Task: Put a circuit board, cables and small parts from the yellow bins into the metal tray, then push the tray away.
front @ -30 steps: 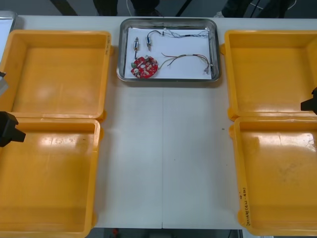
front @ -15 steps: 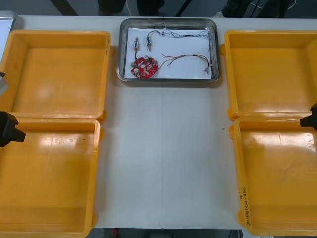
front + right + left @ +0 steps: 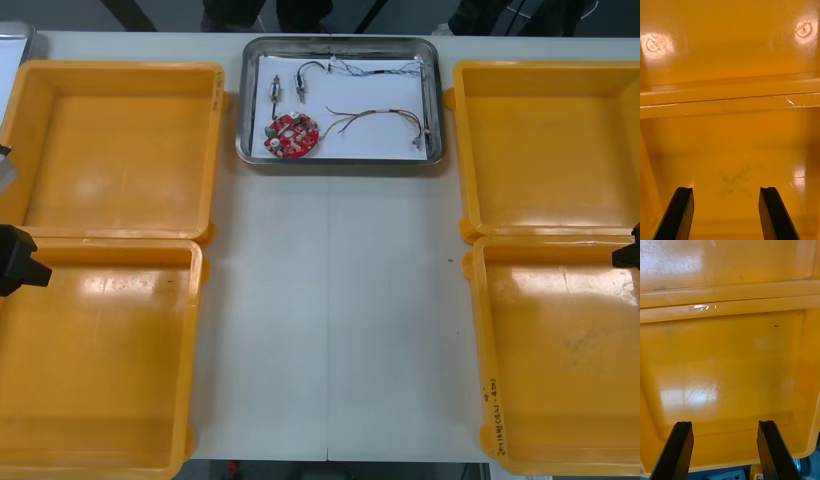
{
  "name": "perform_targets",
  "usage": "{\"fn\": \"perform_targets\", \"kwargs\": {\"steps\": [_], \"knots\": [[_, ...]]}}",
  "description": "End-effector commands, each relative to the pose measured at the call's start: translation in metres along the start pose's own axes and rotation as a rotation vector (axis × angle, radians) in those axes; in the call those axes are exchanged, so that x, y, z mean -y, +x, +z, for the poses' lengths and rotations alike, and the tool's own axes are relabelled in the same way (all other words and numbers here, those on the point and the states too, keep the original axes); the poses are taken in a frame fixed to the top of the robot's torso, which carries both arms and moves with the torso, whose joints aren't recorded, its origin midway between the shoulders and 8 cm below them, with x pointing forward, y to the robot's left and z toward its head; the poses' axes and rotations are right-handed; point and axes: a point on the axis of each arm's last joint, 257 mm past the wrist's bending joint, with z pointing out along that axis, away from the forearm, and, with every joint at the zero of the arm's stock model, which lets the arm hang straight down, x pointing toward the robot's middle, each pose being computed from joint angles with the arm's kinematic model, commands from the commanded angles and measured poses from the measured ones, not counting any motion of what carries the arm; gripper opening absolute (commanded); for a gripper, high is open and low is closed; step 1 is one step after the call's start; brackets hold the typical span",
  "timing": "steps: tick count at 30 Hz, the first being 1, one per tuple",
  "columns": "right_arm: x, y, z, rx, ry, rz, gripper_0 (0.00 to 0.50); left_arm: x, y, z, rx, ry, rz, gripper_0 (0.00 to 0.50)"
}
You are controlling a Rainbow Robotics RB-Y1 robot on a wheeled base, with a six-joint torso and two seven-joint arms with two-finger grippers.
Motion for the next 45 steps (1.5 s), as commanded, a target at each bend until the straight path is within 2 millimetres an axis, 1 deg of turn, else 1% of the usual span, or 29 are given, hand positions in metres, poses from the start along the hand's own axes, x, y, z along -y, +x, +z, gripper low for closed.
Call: {"fn": "perform_targets", "kwargs": {"steps": [1, 4, 7, 45], "knots": [[0.0251, 0.0061, -0.0107, -0.014, 0.079, -0.055, 0.500, -0.0163, -0.0008, -0.0133, 0.016, -0.059, 0.065, 0.500], [0.0302, 0.0067, -0.0103, -0.026, 0.069, -0.039, 0.500, -0.0163, -0.0008, -0.0133, 0.016, -0.059, 0.065, 0.500], [0.0260, 0.0088, -0.0103, -0.034, 0.038, -0.030, 0.500, -0.0163, -0.0008, -0.0133, 0.016, -0.059, 0.065, 0.500], [0.0262, 0.0111, -0.0098, -0.038, 0.033, -0.027, 0.500, -0.0163, -0.0008, -0.0133, 0.016, -0.059, 0.065, 0.500]]}}
